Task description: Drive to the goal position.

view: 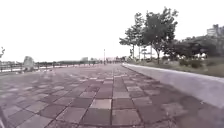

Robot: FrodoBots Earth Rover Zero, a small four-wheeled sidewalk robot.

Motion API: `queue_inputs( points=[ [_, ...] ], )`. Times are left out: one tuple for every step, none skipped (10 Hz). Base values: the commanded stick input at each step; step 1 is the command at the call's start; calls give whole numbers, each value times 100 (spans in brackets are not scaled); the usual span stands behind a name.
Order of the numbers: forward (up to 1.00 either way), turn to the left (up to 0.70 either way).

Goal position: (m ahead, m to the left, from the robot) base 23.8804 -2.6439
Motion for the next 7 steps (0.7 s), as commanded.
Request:
queue_inputs(
  points=[
    [100,0],
    [100,0],
    [99,0],
    [98,0],
    [98,0],
    [98,0],
    [98,0]
  ],
)
